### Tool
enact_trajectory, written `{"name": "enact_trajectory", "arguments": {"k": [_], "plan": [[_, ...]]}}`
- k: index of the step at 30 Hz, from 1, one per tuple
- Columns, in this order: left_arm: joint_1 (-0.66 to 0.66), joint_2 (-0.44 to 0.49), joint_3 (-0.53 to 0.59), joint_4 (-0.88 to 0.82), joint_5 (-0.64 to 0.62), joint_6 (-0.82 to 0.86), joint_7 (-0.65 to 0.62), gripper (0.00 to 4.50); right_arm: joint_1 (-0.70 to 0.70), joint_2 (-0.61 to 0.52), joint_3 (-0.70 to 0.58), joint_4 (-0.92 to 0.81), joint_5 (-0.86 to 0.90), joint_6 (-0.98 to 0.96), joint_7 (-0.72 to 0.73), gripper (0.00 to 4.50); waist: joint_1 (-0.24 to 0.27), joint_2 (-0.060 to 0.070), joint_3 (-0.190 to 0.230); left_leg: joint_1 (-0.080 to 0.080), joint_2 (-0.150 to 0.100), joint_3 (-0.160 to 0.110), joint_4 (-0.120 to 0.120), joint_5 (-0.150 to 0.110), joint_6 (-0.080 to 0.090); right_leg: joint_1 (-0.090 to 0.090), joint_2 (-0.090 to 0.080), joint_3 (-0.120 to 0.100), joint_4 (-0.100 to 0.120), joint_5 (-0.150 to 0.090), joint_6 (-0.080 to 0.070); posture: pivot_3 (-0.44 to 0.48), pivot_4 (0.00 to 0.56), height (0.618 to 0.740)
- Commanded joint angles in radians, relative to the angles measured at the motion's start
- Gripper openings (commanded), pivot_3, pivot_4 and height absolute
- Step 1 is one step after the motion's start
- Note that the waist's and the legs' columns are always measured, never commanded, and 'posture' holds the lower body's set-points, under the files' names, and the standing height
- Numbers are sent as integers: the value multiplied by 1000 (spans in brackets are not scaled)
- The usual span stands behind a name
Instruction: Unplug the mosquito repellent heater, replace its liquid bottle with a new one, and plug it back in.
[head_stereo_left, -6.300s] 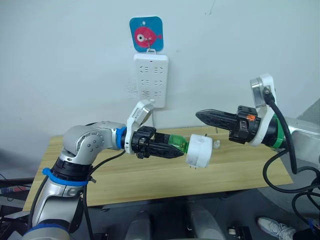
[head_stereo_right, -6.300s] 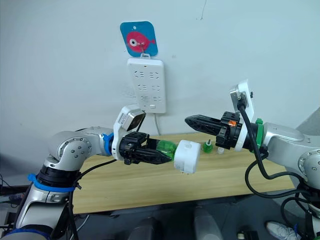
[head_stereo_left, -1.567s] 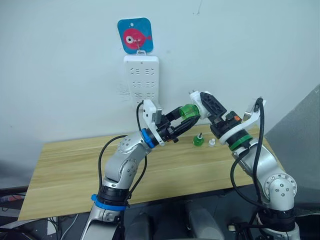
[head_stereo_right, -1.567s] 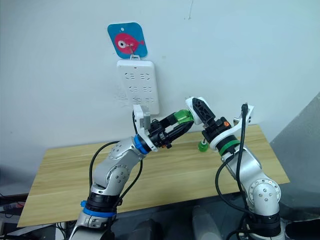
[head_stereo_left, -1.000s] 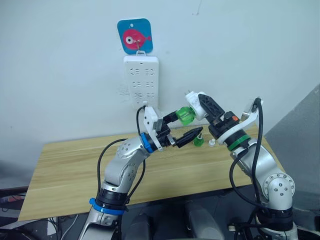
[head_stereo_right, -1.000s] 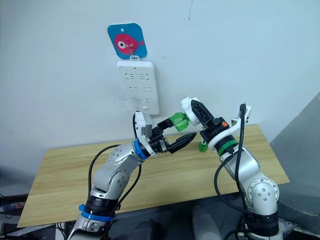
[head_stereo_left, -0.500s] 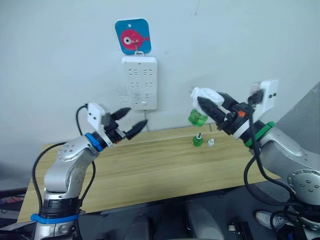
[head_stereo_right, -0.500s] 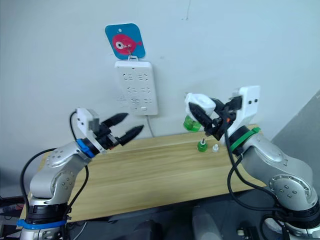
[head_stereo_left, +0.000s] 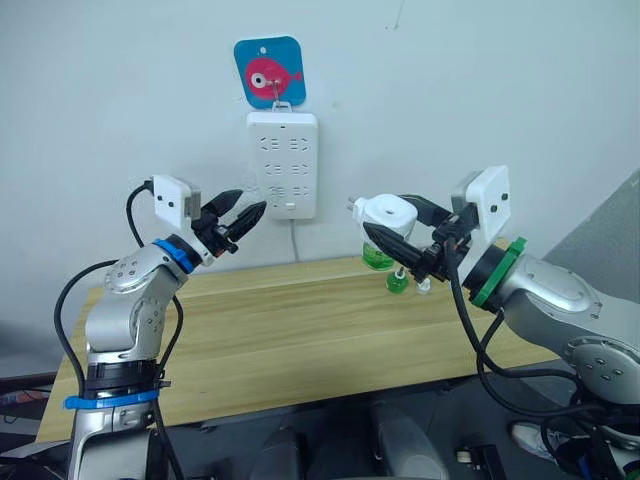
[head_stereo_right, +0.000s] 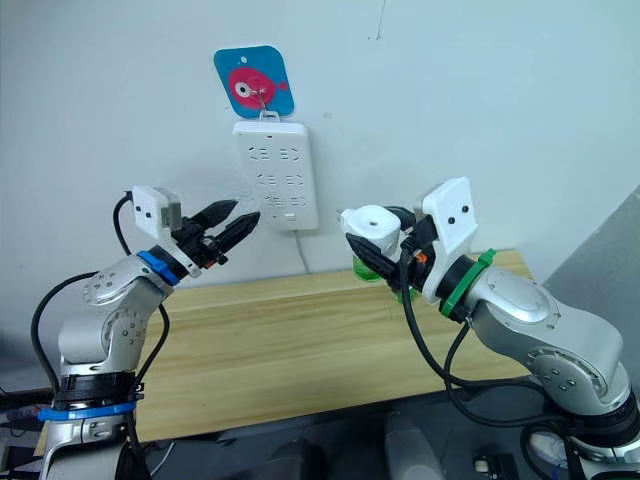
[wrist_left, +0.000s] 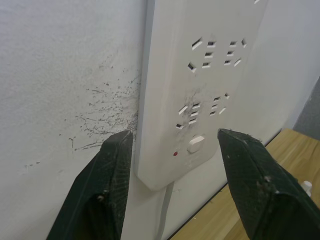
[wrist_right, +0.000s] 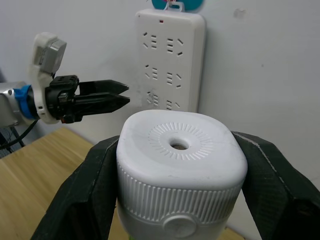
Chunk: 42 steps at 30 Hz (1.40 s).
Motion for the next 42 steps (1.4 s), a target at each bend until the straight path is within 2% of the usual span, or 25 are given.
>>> {"name": "enact_trajectory", "arguments": {"k": [1, 14, 26, 39, 42], "plan": [[-50, 12, -13, 39, 23, -50, -36, 2906, -18, 5, -1, -51, -27, 8, 35, 3052, 0, 0, 0, 0, 0, 0, 0, 0, 0, 0, 0, 0, 0, 0, 0, -170, 154, 730], [-236, 24, -67, 290, 76, -115, -173, 2906, -5, 38, -9, -80, -66, 56, 70, 3051, -3, 0, 0, 0, 0, 0, 0, 0, 0, 0, 0, -1, 0, 0, 0, -192, 151, 730], [-344, 66, -136, 360, 72, -42, -391, 2906, 18, 49, -31, -96, -51, 84, 92, 3040, -4, 0, 0, -1, 0, -2, 0, 0, 0, 0, 0, -2, 0, 0, 0, -202, 146, 730], [-376, 9, -132, 345, 67, 17, -374, 2906, -32, 129, -33, -60, -11, 141, 36, 3039, -4, 0, 0, -1, -1, -3, 0, 0, 0, 0, -2, -3, 0, 0, 0, -211, 141, 730], [-377, 13, -131, 349, 70, 26, -378, 2277, -64, 161, -13, -35, -36, 154, 15, 3039, -5, 0, 0, -1, -1, -3, 0, 0, 0, 0, -2, -3, 0, 0, 0, -214, 141, 730]]}}
